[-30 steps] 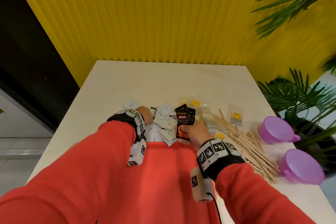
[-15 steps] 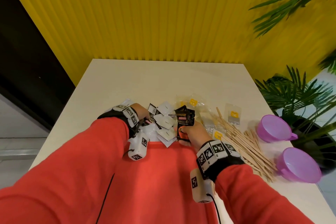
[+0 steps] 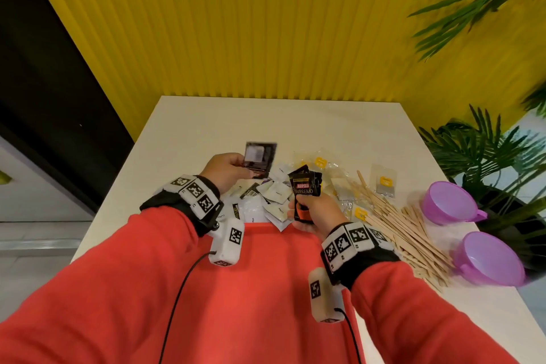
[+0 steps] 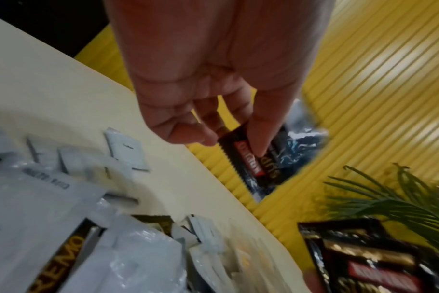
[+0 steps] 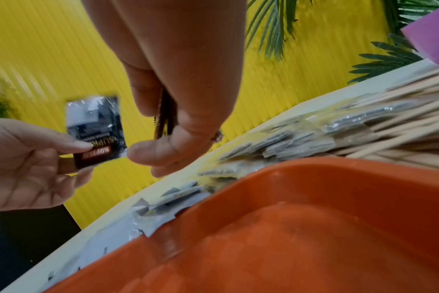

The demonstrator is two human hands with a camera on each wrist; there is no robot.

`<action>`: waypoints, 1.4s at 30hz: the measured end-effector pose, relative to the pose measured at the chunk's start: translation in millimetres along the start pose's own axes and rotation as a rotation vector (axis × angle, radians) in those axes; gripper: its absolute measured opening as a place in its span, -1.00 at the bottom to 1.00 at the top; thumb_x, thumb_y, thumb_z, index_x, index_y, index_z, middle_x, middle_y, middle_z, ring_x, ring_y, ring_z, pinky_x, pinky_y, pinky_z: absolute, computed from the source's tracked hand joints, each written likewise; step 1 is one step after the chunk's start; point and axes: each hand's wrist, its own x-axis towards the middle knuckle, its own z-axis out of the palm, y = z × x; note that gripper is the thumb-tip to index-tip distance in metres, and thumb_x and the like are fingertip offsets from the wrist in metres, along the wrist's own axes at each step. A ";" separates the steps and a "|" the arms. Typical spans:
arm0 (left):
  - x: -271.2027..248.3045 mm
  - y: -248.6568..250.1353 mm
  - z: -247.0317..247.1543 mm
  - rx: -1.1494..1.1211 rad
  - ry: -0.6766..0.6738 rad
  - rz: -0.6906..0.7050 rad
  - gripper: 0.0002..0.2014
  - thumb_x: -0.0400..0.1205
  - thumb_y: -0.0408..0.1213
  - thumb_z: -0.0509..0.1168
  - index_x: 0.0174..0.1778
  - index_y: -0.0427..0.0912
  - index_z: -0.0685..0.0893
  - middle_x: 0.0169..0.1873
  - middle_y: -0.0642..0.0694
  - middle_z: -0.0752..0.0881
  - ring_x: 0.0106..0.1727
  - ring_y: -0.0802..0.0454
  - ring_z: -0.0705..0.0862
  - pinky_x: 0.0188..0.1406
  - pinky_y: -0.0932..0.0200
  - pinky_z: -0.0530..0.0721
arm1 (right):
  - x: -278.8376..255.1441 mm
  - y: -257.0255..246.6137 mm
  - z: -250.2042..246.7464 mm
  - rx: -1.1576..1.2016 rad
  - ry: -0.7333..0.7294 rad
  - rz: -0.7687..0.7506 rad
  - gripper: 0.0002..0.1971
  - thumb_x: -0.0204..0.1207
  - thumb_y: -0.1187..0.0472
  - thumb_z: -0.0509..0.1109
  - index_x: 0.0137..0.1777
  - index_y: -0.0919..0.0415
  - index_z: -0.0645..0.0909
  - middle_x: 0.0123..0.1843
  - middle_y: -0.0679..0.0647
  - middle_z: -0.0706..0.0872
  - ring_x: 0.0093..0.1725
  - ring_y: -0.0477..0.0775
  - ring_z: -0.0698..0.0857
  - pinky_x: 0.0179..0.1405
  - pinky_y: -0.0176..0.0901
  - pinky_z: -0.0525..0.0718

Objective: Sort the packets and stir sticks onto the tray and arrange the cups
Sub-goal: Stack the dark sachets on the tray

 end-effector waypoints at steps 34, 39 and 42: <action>-2.4 -37.0 23.8 0.895 -0.176 -0.106 -0.44 0.38 -0.10 0.51 0.29 -0.13 0.58 0.19 -0.13 0.64 0.16 -0.10 0.66 0.09 0.10 0.66 | -3.8 11.5 -1.5 -0.122 -0.027 0.208 -0.89 0.58 0.39 0.28 0.07 0.30 0.46 -0.19 0.19 0.60 -0.28 0.10 0.65 -0.69 -0.23 0.66; 2.3 -33.2 28.7 0.894 -0.203 -0.106 -0.63 0.40 -0.14 0.50 0.04 -0.21 0.61 -0.05 -0.12 0.65 -0.03 -0.06 0.64 -0.10 0.11 0.61 | 1.6 12.7 5.2 -0.052 -0.019 0.217 -0.90 0.57 0.40 0.28 0.04 0.26 0.46 -0.17 0.18 0.61 -0.24 0.09 0.65 -0.56 -0.17 0.72; 5.6 -30.3 28.3 0.836 -0.228 -0.125 -0.70 0.43 -0.18 0.49 -0.06 -0.16 0.54 -0.12 -0.09 0.58 -0.07 -0.07 0.59 -0.20 0.17 0.49 | 4.2 11.7 7.9 -0.039 -0.006 0.208 -0.89 0.57 0.40 0.27 0.06 0.28 0.46 -0.17 0.19 0.61 -0.26 0.08 0.64 -0.66 -0.24 0.67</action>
